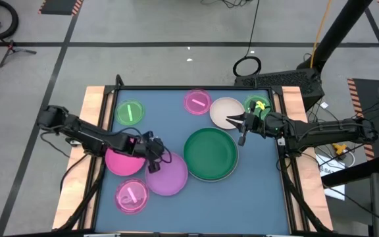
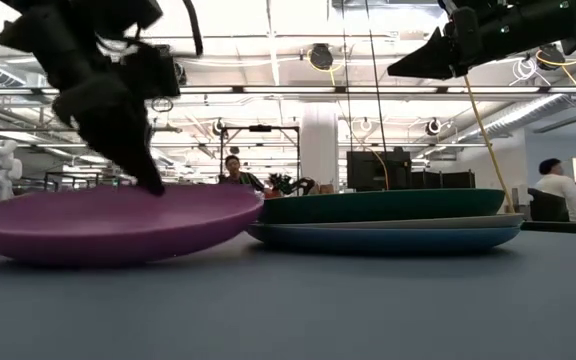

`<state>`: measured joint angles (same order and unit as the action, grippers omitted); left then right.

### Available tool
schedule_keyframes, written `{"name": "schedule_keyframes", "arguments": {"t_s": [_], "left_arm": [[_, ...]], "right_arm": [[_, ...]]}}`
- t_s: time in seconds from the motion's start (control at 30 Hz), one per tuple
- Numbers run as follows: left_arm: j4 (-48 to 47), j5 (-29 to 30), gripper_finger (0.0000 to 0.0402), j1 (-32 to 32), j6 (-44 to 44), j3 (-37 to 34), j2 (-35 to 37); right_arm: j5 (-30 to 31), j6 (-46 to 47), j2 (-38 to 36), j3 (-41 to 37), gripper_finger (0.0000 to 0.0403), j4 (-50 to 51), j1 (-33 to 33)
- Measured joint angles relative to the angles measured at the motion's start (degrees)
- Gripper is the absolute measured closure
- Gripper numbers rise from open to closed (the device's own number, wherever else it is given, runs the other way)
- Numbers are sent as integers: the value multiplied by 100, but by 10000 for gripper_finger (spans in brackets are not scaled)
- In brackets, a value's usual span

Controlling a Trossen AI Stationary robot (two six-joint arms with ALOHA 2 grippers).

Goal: Stack plastic plates
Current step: Stack the purple plate on top of the green plate

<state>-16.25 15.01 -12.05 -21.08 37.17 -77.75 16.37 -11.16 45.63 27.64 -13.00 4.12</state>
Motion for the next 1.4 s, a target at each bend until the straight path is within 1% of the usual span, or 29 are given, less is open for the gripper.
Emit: {"name": "schedule_keyframes", "arguments": {"t_s": [0.07, 0.17, 0.27, 0.37, 0.47, 0.6, 1.07, 1.3, 1.4], "left_arm": [[-2, 86, 391, 4, 64, 0, 248], [-257, 197, 391, 4, 86, -2, 723], [-249, 363, 391, 47, 83, -2, 1230], [55, 539, 392, 192, 48, -2, 1596], [536, 599, 392, 396, -2, 0, 1746], [1087, 597, 392, 663, -8, 0, 1638], [2431, 504, 392, 1352, -149, 2, 630], [3091, 433, 392, 1471, -173, 2, 278], [3203, 430, 392, 1471, -175, 4, 175]], "right_arm": [[1, 0, 2, 0, 365, 3, 0], [0, 0, 0, 0, 365, -1, 0], [0, 0, 0, 0, 365, -4, 0], [1, -2, 2, 0, 365, -5, 0], [1, -7, 0, 0, 365, -28, 0], [1, -14, 0, 0, 365, -43, 2], [1, -68, 0, 0, 365, -47, 2], [1, -153, 0, 0, 365, -49, 0], [1, -155, 2, 0, 365, -54, 2]]}}
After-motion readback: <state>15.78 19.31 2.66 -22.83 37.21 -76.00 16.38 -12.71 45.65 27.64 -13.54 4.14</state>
